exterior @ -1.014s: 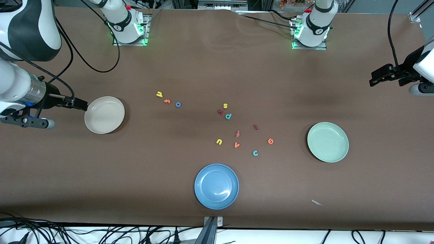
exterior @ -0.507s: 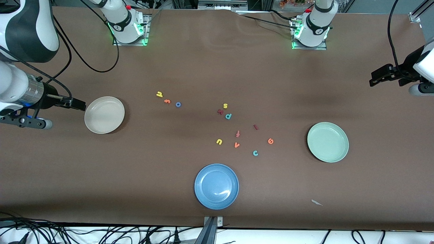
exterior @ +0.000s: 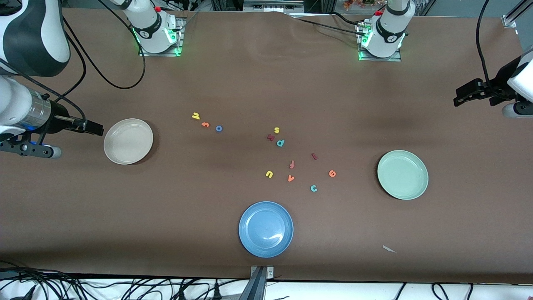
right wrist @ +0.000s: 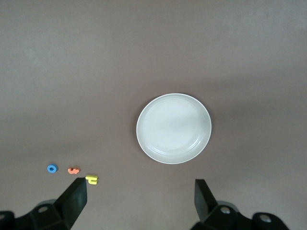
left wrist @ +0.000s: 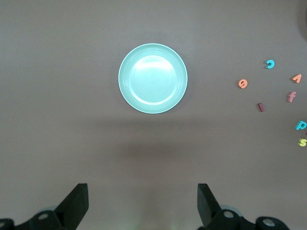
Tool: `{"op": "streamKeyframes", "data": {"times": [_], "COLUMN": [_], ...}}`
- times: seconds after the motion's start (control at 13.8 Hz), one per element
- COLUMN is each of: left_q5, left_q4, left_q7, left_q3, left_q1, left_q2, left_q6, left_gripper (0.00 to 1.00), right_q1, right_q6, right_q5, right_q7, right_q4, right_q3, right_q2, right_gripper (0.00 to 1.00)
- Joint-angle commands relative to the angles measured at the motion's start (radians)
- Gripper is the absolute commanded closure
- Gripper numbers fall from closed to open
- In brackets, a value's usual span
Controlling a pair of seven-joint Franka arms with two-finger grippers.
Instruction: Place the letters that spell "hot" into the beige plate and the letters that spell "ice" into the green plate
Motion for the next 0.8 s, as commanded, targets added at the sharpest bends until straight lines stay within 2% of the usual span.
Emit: {"op": "streamKeyframes", "data": {"times": [0.0, 0.72], "left_q5": [0.012, 0.012], "left_q4": [-0.006, -0.008], "left_q7": [0.019, 0.019], "left_q3": [-0.002, -0.002], "left_q1": [-0.002, -0.002], "left_q2": [-0.005, -0.004], "left_q6": [0.010, 0.016], "left_gripper": [0.00, 0.00], "right_q1": [-0.001, 0.005], "right_q6": [0.004, 0.074], "right_q5": [0.001, 0.015], "right_q7": [0.007, 0.014], "right_q4": [-0.017, -0.023], "right_q3": [0.003, 0.008], "right_q2": [-0.021, -0.017], "right_gripper": [0.01, 0.01]}}
